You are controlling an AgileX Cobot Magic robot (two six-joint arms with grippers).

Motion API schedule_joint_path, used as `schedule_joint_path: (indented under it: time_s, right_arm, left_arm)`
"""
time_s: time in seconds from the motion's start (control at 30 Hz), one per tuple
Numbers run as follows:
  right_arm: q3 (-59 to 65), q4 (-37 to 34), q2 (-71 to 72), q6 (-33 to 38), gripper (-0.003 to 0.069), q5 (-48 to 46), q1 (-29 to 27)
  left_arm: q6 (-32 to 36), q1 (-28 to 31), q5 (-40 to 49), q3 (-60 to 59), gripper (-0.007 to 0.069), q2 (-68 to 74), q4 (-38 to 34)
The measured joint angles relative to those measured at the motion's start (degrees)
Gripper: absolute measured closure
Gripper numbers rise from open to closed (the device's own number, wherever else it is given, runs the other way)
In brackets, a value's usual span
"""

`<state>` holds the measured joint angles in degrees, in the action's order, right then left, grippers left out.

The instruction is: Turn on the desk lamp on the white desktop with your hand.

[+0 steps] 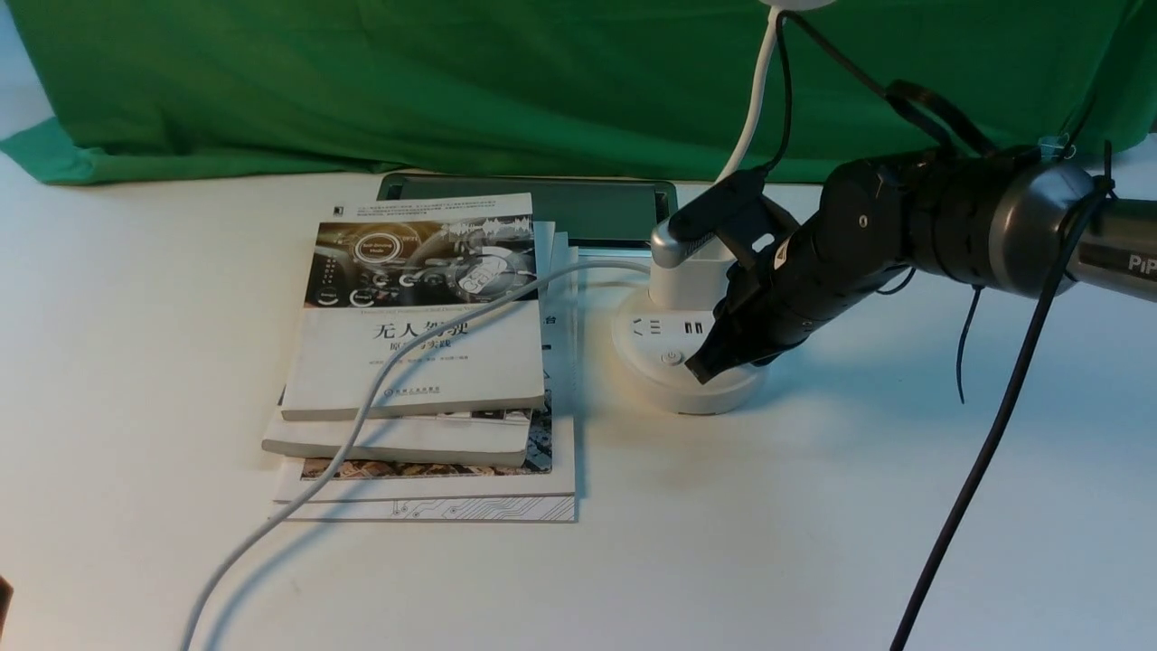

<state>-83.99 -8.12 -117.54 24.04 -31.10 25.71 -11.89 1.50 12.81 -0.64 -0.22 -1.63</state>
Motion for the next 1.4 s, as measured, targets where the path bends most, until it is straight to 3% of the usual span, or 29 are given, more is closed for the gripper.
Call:
schedule_joint_path:
  time_s: [0.6,0.8,1.23,1.4]
  right_arm:
    - [0.34,0.11,3.70,-0.35,0.0629,-5.65,-0.09]
    - [7.16,0.11,25.34,-2.22,0.0625,-4.22,-0.16]
    - [40.64,0.24,70.40,-9.44,0.0613,7.81,-0.16]
    - [48.30,0.30,80.65,-12.20,0.0589,10.23,-0.16]
  left_arm:
    - [0.00,0.00,0.00,0.00,0.0603,0.00,0.00]
    - [0.00,0.00,0.00,0.00,0.0603,0.00,0.00]
    - [0.00,0.00,0.00,0.00,0.0603,0.00,0.00]
    - [0.00,0.00,0.00,0.00,0.0603,0.00,0.00]
